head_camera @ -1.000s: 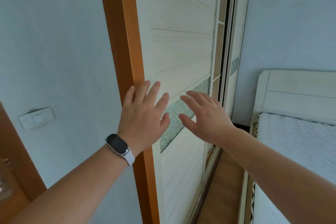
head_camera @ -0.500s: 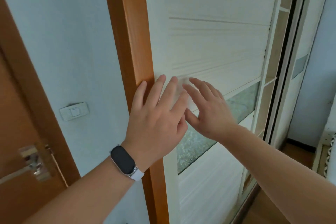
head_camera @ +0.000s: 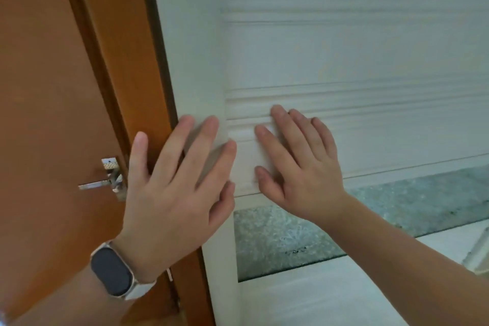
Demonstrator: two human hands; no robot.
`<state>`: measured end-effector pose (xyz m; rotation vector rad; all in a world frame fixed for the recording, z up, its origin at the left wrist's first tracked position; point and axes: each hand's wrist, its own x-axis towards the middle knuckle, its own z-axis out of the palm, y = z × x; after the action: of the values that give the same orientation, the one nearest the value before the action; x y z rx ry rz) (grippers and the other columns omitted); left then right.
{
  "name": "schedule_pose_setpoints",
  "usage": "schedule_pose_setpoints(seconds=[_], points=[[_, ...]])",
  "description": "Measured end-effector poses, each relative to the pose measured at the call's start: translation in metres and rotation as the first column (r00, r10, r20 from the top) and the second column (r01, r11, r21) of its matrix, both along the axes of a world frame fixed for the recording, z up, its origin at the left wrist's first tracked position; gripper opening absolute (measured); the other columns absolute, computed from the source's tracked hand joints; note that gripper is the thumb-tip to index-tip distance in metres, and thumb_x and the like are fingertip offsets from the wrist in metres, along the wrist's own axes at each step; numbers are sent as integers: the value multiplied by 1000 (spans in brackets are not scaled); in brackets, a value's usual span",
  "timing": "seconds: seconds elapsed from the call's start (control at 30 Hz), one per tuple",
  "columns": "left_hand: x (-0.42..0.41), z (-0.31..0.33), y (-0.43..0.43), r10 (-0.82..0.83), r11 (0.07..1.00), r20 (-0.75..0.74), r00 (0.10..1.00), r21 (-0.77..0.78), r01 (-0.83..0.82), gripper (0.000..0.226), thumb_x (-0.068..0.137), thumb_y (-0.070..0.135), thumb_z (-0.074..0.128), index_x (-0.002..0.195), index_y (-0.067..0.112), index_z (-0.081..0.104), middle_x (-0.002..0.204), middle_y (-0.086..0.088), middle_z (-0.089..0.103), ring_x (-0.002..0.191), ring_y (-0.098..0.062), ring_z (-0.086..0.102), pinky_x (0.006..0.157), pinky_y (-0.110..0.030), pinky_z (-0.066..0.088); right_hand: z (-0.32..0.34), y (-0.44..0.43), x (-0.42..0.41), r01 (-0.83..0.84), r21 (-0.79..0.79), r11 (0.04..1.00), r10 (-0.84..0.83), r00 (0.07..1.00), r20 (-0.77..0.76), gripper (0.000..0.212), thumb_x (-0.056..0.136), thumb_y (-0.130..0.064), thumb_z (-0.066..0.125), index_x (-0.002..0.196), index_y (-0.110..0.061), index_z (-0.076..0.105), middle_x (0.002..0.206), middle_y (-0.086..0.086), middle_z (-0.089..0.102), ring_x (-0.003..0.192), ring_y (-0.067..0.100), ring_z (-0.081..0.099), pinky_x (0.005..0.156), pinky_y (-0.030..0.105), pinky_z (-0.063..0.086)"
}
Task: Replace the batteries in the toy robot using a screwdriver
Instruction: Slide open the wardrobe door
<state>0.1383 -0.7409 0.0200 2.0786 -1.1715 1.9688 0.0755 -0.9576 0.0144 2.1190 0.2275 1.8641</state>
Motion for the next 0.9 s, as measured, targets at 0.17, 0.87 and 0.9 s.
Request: schedule_pose_setpoints(seconds=[0.17,0.87,0.9], points=[[-7,-5,-9,131,991,-3,991,-27,-131,54,92,49,61,134,15,60,154,-15,45,142,-39,42,117,-61,18,-1,-4,3,-24,-4,1000,24,999,30,57,86,-40,59,139,-16,57,148,12,46,139,28,42,113,52,32],[-19,-16,-111,-179,982,-36,983,-69,177,62,84,40,67,138,13,53,153,-14,40,145,-39,30,110,-60,37,-2,-102,-31,37,-14,999,-36,998,44,60,86,-42,55,141,-18,52,150,11,42,143,28,38,116,50,28],[-20,-17,-118,-202,977,-35,979,-74,199,61,84,40,67,138,13,54,152,-15,41,145,-39,30,109,-60,38,-3,-108,-33,39,-10,999,-39,998,45,60,86,-42,54,141,-18,51,150,11,41,143,28,38,116,50,28]])
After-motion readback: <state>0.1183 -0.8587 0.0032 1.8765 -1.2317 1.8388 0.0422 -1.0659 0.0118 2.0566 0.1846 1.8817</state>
